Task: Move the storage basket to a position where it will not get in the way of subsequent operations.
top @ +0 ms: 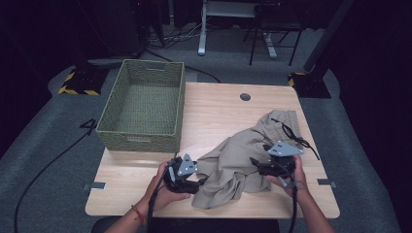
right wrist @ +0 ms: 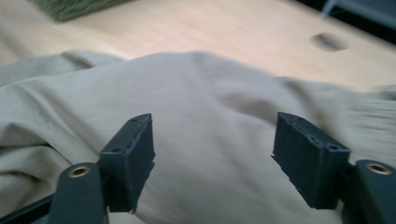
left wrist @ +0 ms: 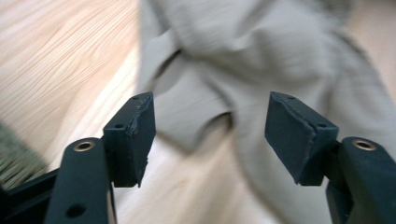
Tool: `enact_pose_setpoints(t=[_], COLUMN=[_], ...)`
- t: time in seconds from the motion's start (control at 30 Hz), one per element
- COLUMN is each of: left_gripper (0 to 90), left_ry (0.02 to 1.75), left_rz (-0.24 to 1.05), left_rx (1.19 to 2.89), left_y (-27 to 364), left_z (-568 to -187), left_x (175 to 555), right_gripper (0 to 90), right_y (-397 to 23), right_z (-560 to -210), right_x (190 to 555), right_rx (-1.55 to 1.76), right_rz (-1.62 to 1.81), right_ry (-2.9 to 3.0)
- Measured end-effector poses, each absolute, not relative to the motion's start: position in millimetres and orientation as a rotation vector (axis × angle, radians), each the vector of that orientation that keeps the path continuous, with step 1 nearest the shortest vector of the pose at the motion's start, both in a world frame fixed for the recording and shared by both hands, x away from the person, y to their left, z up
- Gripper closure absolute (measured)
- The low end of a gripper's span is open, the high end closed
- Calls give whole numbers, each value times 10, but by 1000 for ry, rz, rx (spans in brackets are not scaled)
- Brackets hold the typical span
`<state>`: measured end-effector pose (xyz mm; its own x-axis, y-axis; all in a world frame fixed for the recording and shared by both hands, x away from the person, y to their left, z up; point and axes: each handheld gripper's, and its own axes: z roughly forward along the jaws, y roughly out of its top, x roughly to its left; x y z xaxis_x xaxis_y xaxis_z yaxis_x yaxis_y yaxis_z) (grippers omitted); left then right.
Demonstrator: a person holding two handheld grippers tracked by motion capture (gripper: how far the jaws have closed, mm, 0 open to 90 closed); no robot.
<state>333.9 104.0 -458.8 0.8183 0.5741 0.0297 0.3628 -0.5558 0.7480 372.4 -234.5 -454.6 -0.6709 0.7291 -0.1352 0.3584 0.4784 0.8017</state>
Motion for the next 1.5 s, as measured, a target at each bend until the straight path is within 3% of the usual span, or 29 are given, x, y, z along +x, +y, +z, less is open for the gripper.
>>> enact_pose_setpoints(t=[0.07,0.27,0.3,0.43,0.53,0.63,0.77,1.07,1.33,1.5], left_gripper=[361,361,356,340,406,579,877,895,887,846], left_ry=[712,701,715,755,755,731,731,790,714,743], left_rz=[335,395,393,373,380,371,494,589,465,453], left_rx=[2224,2298,2291,2310,2319,2307,2336,2281,2311,2316], left_y=[1043,792,754,598,527,513,492,906,1086,1125], left_z=[-4650,-4782,-4799,-4878,-4941,-4949,-4946,-4690,-4692,-4777], left_x=[3439,3581,3621,3748,3772,3760,3720,3495,3029,2993], right_gripper=[291,852,882,895,895,895,896,897,887,869], right_y=[-2244,-2322,-2377,-2584,-2754,-2945,-3193,-3644,-3372,-3250], right_z=[-4666,-4889,-4879,-4765,-4660,-4545,-4416,-4571,-4820,-4875], right_x=[3820,3916,3913,3811,3705,3609,3465,3261,3485,3830], right_rx=[913,914,924,880,873,889,911,1104,1075,1078], right_rz=[1015,971,1006,1042,1065,1116,1138,994,822,825], right_ry=[2319,2410,2416,2402,2357,2292,2198,2235,2277,2255])
